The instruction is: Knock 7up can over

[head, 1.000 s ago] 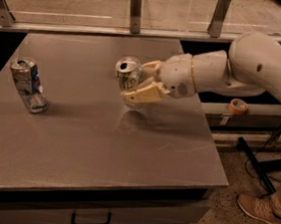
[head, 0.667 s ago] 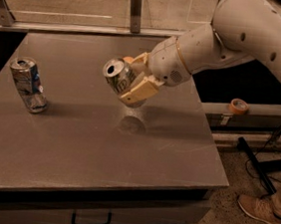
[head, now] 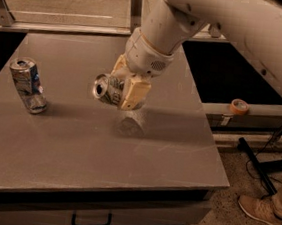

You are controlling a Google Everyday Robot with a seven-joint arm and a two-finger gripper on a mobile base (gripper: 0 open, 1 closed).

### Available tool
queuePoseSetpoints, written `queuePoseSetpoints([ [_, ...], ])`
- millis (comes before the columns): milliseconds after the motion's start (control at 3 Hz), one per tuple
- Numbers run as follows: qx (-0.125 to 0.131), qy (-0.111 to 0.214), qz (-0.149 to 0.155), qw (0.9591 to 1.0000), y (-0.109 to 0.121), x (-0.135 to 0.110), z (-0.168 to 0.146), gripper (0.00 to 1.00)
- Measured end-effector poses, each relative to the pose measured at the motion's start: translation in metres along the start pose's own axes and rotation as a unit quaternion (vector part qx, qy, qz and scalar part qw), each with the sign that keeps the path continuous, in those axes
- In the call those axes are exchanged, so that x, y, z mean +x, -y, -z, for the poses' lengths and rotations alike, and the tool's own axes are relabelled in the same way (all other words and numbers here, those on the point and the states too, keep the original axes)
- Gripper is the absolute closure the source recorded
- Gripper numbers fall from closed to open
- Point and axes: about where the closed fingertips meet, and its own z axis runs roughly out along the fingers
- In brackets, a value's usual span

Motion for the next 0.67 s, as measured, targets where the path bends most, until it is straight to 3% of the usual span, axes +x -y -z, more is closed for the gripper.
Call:
queuePoseSetpoints([
  [333,-0.011,-0.071,0.029,0.997,-0.0001,0.0036,-0.0023,1.0],
  [667,-0.025,-0.109,0.042,0.9928,-0.0026,0.0041,-0.0086,0.85],
])
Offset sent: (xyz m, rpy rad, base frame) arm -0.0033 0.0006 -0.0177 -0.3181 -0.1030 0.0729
